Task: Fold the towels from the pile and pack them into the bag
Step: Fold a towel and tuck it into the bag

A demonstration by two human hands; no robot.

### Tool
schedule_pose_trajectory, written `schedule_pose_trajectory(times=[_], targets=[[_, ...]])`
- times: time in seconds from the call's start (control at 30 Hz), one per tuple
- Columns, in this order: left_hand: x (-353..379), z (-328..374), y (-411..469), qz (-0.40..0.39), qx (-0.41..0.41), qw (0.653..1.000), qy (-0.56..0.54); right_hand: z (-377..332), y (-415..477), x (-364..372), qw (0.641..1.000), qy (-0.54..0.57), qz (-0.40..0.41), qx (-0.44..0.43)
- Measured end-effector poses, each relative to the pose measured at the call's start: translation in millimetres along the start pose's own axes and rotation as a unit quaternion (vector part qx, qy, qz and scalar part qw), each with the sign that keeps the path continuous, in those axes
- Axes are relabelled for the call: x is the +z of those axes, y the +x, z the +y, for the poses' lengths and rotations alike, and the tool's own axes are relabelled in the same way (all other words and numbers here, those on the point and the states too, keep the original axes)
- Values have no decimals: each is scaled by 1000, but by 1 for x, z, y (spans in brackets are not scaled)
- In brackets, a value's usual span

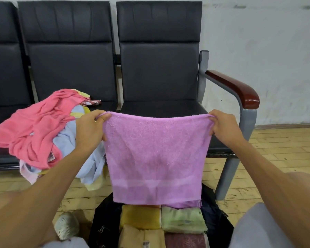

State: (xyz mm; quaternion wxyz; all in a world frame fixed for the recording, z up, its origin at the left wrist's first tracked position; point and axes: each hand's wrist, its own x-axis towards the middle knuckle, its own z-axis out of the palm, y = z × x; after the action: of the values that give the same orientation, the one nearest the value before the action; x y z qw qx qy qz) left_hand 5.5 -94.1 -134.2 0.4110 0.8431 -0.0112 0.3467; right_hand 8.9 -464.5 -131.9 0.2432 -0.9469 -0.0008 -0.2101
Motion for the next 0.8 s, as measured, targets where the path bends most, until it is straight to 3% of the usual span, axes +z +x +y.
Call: schedule_pose_trajectory(times=[0.17,0.47,0.8], targets=[[5,0,-1,-8,-14,1000,-23,-3,-1,1,997,64,22,35],[33,0,15,-15,-168,967,-192,-5,32,22,975,187,78,87],[77,-16,66,-17,-159,967,-200,0,88,66,948,255,109,155]])
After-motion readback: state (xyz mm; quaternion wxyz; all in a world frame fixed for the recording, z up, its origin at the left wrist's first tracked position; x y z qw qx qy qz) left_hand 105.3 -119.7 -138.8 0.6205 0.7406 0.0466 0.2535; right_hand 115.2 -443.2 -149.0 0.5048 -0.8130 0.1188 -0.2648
